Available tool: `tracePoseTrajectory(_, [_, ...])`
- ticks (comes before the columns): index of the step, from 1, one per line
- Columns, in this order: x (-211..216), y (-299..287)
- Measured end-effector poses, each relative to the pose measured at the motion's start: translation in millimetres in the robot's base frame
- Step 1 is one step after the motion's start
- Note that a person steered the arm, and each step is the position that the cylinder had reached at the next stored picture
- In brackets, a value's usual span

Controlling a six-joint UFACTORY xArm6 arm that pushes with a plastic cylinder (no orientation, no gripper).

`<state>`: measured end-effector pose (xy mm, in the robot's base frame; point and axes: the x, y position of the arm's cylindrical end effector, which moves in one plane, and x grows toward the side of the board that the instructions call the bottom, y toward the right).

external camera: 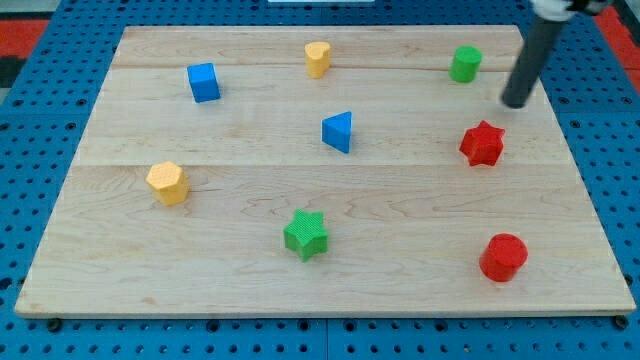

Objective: Move the yellow heart to left of blue triangle

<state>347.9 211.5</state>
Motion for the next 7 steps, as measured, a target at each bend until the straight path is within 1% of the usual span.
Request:
tracePoseTrajectory(1, [-17,-117])
tracePoseTrajectory(2, [-69,-151])
tracePoseTrajectory(3, [-128,-136])
tracePoseTrajectory(4, [-120,-217])
tracePoseTrajectory(5, [-65,-237])
tracePoseTrajectory(6, [-30,-238])
tracePoseTrajectory(7, [-6,-244])
